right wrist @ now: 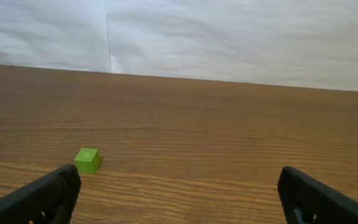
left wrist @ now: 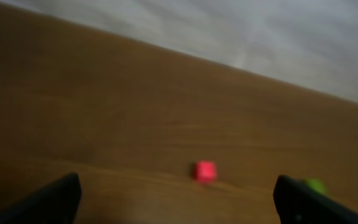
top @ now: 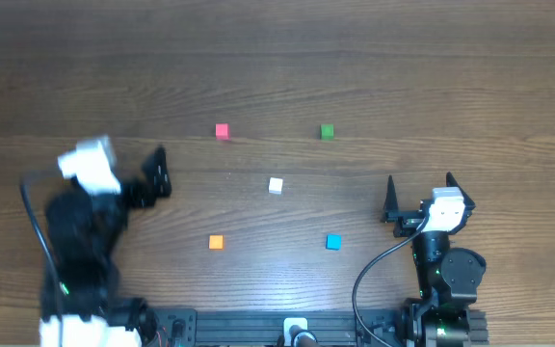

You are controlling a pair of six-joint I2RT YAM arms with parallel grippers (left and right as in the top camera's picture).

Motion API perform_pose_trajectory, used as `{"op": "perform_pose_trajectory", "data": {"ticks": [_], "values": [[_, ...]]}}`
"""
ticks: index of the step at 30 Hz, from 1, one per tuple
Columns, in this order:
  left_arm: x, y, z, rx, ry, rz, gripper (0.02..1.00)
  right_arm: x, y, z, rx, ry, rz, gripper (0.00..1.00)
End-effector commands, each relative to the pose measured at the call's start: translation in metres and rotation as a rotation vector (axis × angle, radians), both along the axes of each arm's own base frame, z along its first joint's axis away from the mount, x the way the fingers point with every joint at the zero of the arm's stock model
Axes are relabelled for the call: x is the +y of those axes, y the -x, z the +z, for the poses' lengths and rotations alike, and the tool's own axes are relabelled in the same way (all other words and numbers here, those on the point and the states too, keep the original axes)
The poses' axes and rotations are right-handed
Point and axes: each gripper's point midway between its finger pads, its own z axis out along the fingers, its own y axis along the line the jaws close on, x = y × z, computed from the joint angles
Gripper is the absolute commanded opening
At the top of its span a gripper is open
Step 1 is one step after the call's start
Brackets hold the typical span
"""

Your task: Stack Cubes

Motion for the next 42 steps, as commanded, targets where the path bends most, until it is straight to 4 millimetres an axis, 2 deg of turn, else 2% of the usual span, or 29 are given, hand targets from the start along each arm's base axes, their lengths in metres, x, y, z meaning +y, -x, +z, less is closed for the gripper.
{"op": "perform_pose_trajectory", "data": {"ticks": [1,4,7,11,14,21,30,32,37,42], "values": [[-0.031,-0.045,0.045,0.135,0.026,-0.095,0.998,0.000,0.000,-0.001,-0.001,0.004,0.003,0.993],[-0.051,-0.075,0.049,0.290,-0.024,-0.112,0.998,0.000,0.000,-0.001,-0.001,0.004,0.003,0.993],[-0.069,-0.099,0.041,0.444,-0.066,-0.108,0.998,0.000,0.000,-0.001,-0.001,0.004,0.003,0.993],[-0.093,-0.124,0.018,0.625,-0.104,-0.125,0.998,0.000,0.000,-0.001,-0.001,0.003,0.003,0.991],[-0.107,-0.139,-0.011,0.718,-0.121,-0.141,0.998,0.000,0.000,-0.001,-0.001,0.004,0.003,0.991],[-0.116,-0.141,-0.080,0.895,-0.125,-0.118,0.985,0.000,0.000,-0.001,-0.001,0.004,0.003,0.991],[-0.121,-0.138,-0.136,1.020,-0.160,-0.120,0.974,0.000,0.000,-0.001,-0.001,0.004,0.003,0.993],[-0.123,-0.135,-0.160,1.070,-0.177,-0.123,0.950,0.000,0.000,-0.001,-0.001,0.004,0.003,0.991],[-0.126,-0.136,-0.186,1.103,-0.189,-0.126,0.939,0.000,0.000,-0.001,-0.001,0.004,0.003,0.993],[-0.127,-0.137,-0.199,1.115,-0.192,-0.126,0.919,0.000,0.000,-0.001,-0.001,0.004,0.003,0.993]]}}
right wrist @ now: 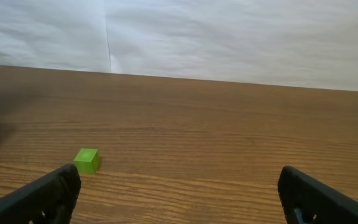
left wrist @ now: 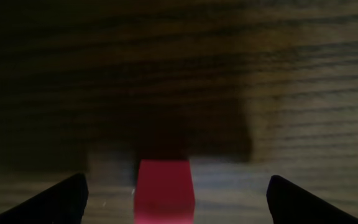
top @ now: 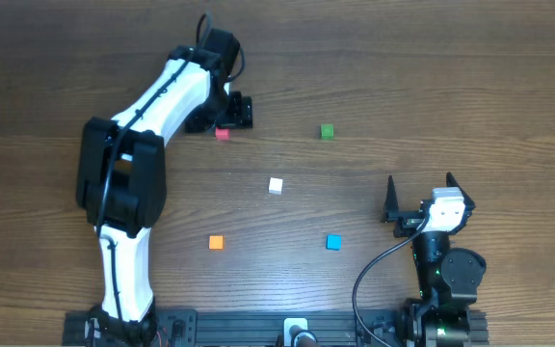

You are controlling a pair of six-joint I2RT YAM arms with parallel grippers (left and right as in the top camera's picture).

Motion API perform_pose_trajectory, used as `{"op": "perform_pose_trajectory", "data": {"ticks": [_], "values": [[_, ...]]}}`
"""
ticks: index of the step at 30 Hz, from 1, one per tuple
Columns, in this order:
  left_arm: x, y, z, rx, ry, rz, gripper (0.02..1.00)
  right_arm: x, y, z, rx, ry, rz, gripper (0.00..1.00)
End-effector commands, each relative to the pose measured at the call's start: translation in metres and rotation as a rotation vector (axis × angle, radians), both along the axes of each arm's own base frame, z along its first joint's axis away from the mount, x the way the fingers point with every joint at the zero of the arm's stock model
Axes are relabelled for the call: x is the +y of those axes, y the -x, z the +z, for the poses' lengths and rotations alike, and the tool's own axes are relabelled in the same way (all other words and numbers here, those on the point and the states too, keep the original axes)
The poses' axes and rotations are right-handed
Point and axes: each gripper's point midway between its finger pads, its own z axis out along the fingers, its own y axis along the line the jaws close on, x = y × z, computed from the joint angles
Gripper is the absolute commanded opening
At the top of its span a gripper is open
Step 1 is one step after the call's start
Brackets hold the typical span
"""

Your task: Stack Cubes

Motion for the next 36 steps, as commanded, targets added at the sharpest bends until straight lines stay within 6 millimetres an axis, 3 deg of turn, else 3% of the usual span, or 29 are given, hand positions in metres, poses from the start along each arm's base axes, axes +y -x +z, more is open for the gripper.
{"op": "perform_pose_trajectory", "data": {"ticks": [1,13,21,33,36], "values": [[-0.0020,-0.0052,-0.0082,-0.001,-0.008,0.011,0.912,0.0001,0.0002,-0.0014,-0.001,0.004,0.004,0.991],[0.0019,-0.0013,-0.0110,0.015,-0.029,0.011,0.783,0.0001,0.0002,-0.0014,-0.001,0.004,0.004,0.993],[0.0067,0.0029,-0.0115,0.030,-0.054,0.005,0.599,0.0001,0.0002,-0.0014,-0.001,0.004,0.004,0.991],[0.0064,-0.0006,-0.0115,0.016,-0.053,0.006,0.428,0.0001,0.0002,-0.0014,-0.001,0.004,0.004,0.993],[0.0056,-0.0028,-0.0130,0.009,-0.051,0.007,0.343,0.0001,0.0002,-0.0014,-0.001,0.004,0.004,0.991]]}}
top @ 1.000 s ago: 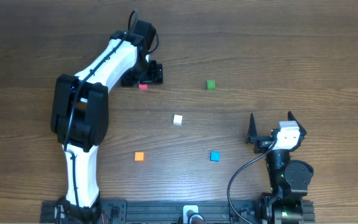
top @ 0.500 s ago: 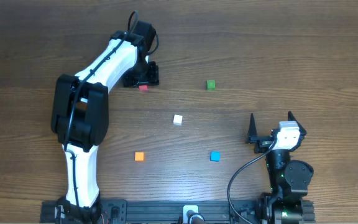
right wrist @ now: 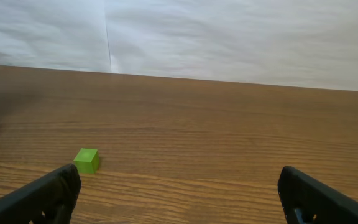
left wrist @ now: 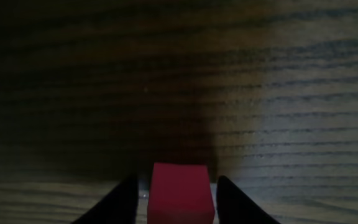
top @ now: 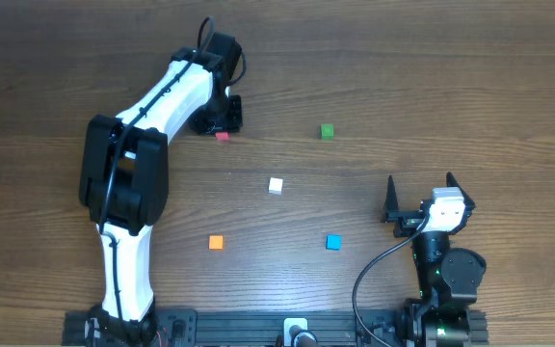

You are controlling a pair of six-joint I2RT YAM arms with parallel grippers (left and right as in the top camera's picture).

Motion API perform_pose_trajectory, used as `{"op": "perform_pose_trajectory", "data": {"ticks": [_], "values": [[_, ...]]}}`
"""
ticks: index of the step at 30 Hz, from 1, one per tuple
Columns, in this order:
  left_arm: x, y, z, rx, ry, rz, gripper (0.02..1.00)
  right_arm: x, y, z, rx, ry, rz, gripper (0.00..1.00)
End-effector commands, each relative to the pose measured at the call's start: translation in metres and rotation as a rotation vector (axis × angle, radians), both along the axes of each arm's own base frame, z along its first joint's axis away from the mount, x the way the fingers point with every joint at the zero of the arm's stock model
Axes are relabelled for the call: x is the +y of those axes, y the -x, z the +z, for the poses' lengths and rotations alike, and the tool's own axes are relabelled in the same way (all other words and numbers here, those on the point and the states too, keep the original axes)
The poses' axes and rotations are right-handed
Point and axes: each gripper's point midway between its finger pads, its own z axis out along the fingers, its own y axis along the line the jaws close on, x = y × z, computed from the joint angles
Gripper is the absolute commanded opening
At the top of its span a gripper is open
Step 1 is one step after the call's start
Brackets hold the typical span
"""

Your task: Stack Cubes

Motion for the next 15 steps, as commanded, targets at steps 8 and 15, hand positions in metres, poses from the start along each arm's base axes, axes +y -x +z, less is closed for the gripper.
{"op": "perform_pose_trajectory", "data": {"ticks": [8,15], "values": [[-0.005,-0.009,-0.002,-0.028,-0.001,0.022,0.040,0.000,0.000,-0.001,-0.001,0.004,0.004,0.991],[-0.030,-0.008,0.062,-0.152,0.057,0.013,0.040,0.000,0.000,-0.001,-0.001,0.004,0.004,0.993]]}}
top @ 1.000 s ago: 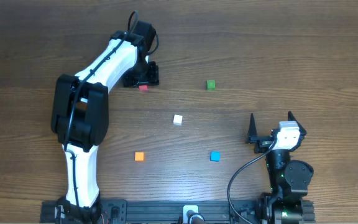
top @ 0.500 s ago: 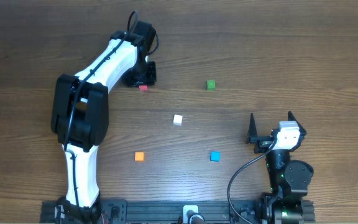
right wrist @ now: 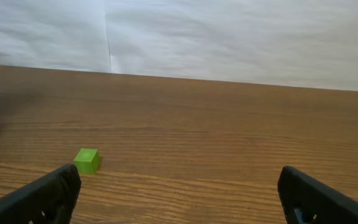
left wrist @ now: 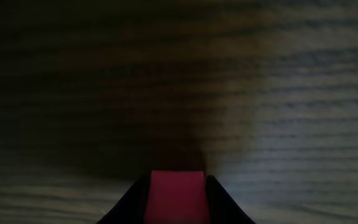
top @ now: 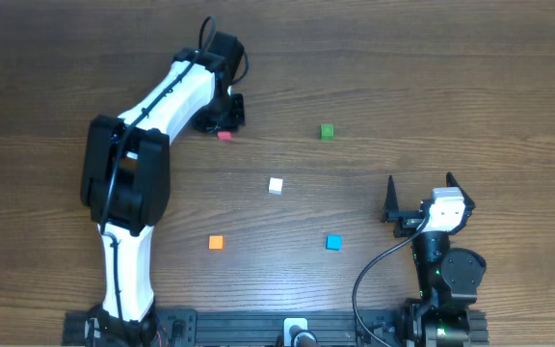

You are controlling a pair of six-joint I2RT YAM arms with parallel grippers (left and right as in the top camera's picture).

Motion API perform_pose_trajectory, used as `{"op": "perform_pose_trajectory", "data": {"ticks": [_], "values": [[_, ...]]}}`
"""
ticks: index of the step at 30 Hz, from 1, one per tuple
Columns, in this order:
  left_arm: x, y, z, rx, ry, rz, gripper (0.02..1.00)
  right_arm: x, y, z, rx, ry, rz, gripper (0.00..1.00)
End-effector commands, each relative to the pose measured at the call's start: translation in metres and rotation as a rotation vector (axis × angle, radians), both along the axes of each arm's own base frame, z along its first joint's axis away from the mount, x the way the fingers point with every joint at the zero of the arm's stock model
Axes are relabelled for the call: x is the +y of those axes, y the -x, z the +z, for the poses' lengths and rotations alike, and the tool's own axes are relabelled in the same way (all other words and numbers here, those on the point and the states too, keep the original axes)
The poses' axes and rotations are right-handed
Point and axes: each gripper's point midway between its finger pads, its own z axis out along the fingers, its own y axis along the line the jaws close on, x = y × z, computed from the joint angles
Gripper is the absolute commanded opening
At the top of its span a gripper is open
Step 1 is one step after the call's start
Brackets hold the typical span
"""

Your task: Stack Cubes

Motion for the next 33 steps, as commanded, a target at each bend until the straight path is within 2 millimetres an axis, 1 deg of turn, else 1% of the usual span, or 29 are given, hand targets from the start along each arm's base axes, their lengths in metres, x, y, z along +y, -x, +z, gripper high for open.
{"op": "perform_pose_trajectory", "data": {"ticks": [1,2,3,6,7,9,12,15,16,18,20,25,29,33], "values": [[-0.027,-0.003,0.071,-0.150,0.062,0.007,0.040,0.000,0.000,-0.002,0.000,0.003,0.004,0.993],[-0.033,0.002,0.086,-0.170,0.074,-0.008,0.038,0.000,0.000,-0.002,0.000,0.004,0.004,0.991],[-0.039,0.011,0.101,-0.178,0.081,-0.020,0.038,0.000,0.000,-0.002,0.000,0.004,0.004,0.991],[-0.052,0.043,0.128,-0.175,0.062,-0.023,0.040,0.000,0.000,-0.002,0.000,0.003,0.004,0.993],[-0.057,0.054,0.136,-0.179,0.045,-0.020,0.038,0.000,0.000,-0.002,0.000,0.004,0.004,0.993],[-0.067,0.069,0.145,-0.200,0.015,-0.029,0.038,0.000,0.000,-0.002,0.000,0.004,0.004,0.991],[-0.091,0.089,0.151,-0.237,-0.015,-0.069,0.038,0.000,0.000,-0.002,0.000,0.003,0.004,0.993],[-0.107,0.106,0.145,-0.249,-0.037,-0.076,0.042,0.000,0.000,-0.002,0.000,0.003,0.004,0.991],[-0.110,0.113,0.139,-0.243,-0.044,-0.065,0.042,0.000,0.000,-0.002,0.000,0.004,0.004,0.993],[-0.111,0.123,0.125,-0.220,-0.054,-0.027,0.040,0.000,0.000,-0.002,0.000,0.004,0.004,0.993],[-0.110,0.128,0.111,-0.199,-0.052,-0.004,0.042,0.000,0.000,-0.002,0.000,0.003,0.004,0.993],[-0.111,0.128,0.086,-0.186,-0.020,-0.003,0.042,0.000,0.000,-0.002,0.000,0.004,0.004,0.993],[-0.111,0.128,0.073,-0.187,-0.017,-0.011,0.040,0.000,0.000,-0.002,0.000,0.003,0.004,0.991],[-0.109,0.124,0.058,-0.188,-0.009,-0.014,0.038,0.000,0.000,-0.002,0.000,0.003,0.004,0.993]]}}
